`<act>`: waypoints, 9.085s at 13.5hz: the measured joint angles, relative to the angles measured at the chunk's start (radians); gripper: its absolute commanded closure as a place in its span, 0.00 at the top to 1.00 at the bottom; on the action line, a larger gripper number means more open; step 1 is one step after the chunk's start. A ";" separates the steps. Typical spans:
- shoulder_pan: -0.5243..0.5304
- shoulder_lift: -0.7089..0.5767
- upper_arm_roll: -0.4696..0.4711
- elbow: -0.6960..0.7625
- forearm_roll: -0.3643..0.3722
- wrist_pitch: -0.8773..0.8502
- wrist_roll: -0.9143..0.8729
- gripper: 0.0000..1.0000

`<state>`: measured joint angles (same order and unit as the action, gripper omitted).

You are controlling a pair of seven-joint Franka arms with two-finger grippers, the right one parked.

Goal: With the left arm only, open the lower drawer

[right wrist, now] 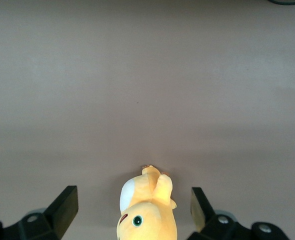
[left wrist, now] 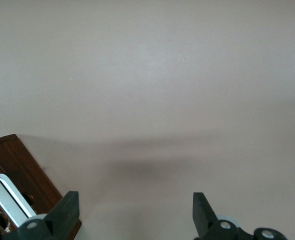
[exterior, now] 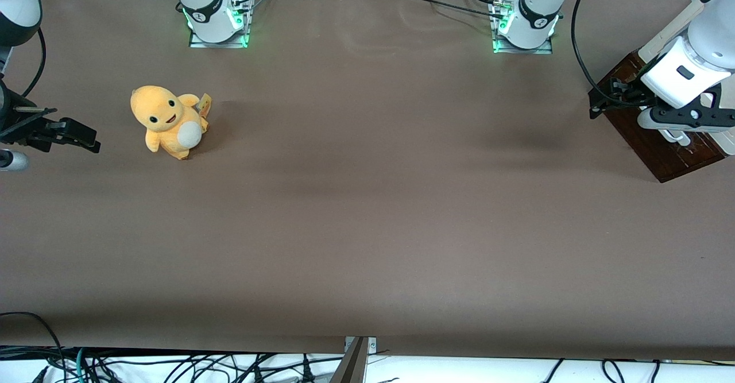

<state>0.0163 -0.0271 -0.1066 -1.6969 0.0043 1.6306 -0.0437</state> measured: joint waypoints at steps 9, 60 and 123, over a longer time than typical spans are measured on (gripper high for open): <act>0.000 0.009 0.000 0.003 0.000 -0.001 -0.001 1.00; 0.044 0.597 -0.158 -0.327 1.006 -0.450 -1.034 0.96; -0.008 0.728 -0.173 -0.205 0.987 -0.494 -1.135 1.00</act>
<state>0.0083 0.7012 -0.2799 -1.9022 0.9918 1.1363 -1.1785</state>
